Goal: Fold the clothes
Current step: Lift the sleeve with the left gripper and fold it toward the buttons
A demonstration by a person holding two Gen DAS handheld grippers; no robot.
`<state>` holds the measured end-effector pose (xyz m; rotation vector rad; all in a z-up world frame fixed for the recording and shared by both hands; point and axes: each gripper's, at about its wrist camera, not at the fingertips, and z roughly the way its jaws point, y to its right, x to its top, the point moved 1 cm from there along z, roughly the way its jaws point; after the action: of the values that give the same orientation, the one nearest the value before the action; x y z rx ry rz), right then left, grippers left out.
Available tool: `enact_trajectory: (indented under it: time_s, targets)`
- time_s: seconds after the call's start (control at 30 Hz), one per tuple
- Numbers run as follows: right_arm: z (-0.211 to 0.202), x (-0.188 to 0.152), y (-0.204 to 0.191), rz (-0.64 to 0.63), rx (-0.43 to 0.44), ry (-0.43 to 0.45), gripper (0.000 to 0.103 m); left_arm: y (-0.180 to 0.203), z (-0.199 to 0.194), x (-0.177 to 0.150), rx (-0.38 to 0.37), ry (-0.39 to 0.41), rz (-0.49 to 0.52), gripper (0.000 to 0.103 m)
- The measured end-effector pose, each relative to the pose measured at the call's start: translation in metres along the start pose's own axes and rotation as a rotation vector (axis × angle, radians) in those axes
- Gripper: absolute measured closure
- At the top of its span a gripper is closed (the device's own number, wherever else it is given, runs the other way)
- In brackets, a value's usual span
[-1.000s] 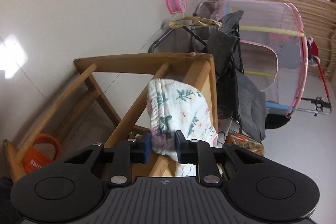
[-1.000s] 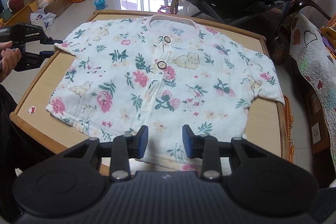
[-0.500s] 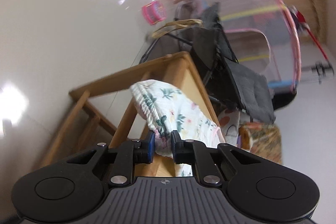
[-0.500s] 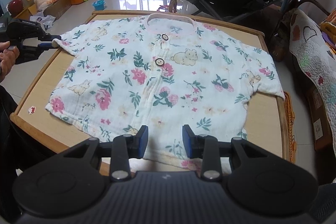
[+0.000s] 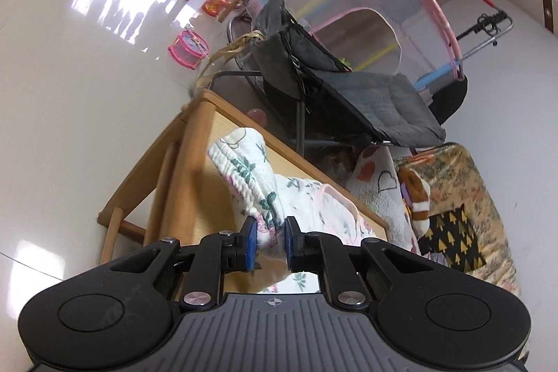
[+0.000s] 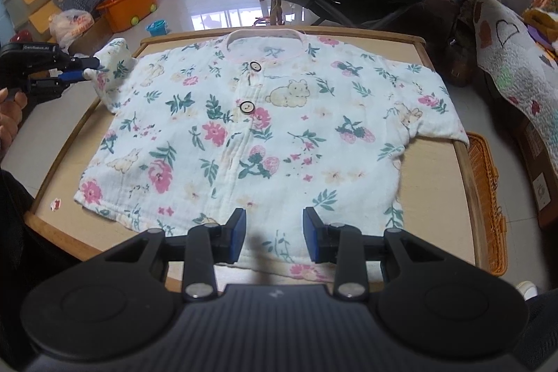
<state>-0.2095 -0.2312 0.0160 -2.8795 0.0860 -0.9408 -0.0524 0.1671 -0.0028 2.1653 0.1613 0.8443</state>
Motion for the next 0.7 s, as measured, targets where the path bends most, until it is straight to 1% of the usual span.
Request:
enact_trajectory:
  time_s: [0.27,0.43,0.7]
  targets:
    - [0.002,-0.002,0.017,0.102,0.032,0.004,0.068,0.032,0.02,-0.009,0.008,-0.031,0.04,0.087]
    - [0.002,-0.004,0.023,0.134,0.053,0.008,0.068,0.047,0.037,-0.017,0.016,-0.051,0.049,0.087]
    - [0.005,-0.007,0.036,0.213,0.07,0.0,0.068,0.065,0.068,-0.03,0.064,-0.108,0.066,0.087]
